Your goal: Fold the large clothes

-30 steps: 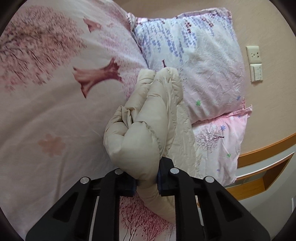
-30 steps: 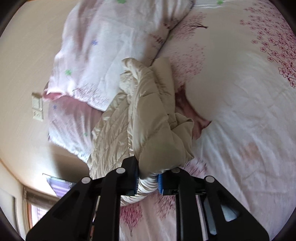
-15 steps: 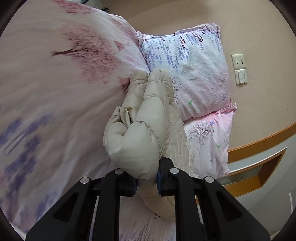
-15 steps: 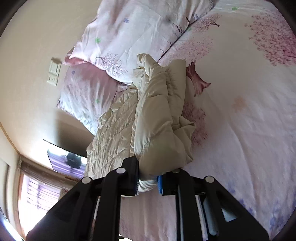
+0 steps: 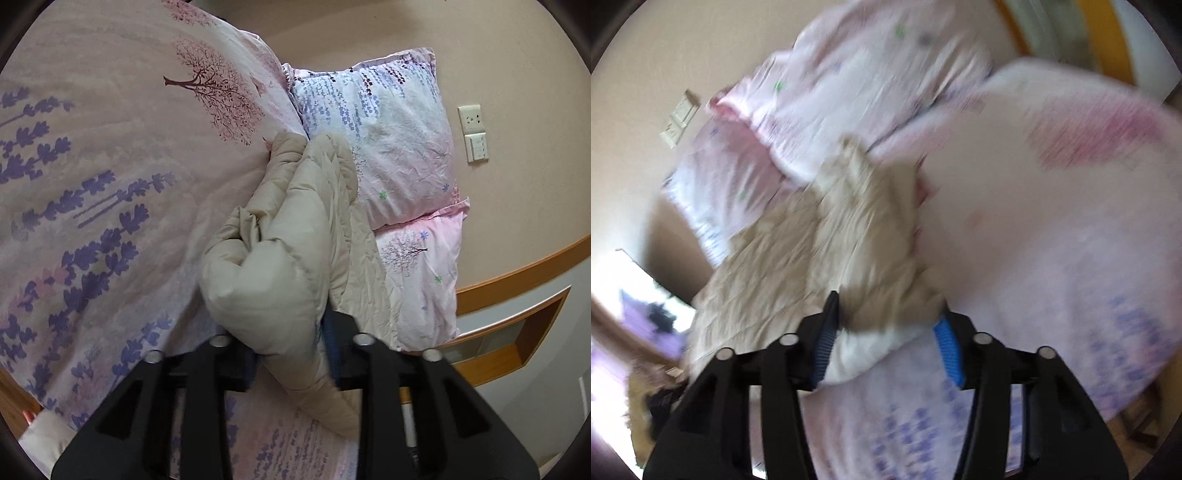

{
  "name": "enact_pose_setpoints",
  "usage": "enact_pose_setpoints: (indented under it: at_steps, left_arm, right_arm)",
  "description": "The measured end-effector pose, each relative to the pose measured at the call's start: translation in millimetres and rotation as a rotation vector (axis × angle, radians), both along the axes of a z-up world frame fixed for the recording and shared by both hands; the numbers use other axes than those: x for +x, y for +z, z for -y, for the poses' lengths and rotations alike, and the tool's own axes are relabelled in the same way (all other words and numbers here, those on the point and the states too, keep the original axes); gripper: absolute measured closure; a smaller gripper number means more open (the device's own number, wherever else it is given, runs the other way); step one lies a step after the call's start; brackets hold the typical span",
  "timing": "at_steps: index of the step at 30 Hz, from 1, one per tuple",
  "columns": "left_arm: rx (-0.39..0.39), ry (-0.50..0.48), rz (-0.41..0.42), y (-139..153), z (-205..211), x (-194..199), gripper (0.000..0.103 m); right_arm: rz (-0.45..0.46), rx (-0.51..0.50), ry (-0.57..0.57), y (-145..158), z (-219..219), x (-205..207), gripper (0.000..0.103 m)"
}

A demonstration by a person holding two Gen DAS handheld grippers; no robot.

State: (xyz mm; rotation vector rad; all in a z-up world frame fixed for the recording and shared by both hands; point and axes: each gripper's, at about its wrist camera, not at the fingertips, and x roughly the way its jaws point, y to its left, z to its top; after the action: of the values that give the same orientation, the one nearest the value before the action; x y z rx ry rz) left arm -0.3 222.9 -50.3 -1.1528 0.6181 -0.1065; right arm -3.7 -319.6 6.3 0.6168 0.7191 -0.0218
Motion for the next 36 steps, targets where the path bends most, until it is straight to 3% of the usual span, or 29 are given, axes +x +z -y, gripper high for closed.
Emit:
enact_pose_setpoints:
  at_steps: [2,4,7,10,17,22,28,31,36]
  left_arm:
    - [0.019,-0.004,0.009,1,2,0,0.065]
    - [0.038,-0.007,0.021,4,4,0,0.06]
    - [0.066,0.0,0.026,9,8,1,0.053]
    - [0.097,0.009,0.027,12,13,1,0.047]
    - [0.173,0.038,0.009,17,23,5,0.041]
    - [0.184,0.049,-0.002,17,23,7,0.041]
    - [0.194,0.069,-0.015,17,26,11,0.041]
    - [0.19,0.089,-0.015,16,25,13,0.042]
    - [0.142,0.077,-0.005,10,21,24,0.07]
  right_arm:
    - [0.055,-0.153,-0.102,18,-6,-5,0.048]
    - [0.118,-0.272,-0.087,34,-25,-2,0.048]
    - [0.187,-0.393,0.068,52,-71,17,0.051]
    - [0.218,-0.446,0.235,59,-120,38,0.052]
    - [0.161,-0.522,0.424,51,-202,91,0.057]
    - [0.123,-0.596,0.442,38,-232,110,0.058]
    - [0.012,-0.699,0.49,5,-252,121,0.056]
    - [-0.01,-0.72,0.501,-1,-258,123,0.056]
    - [-0.036,-0.721,0.508,-4,-260,124,0.056]
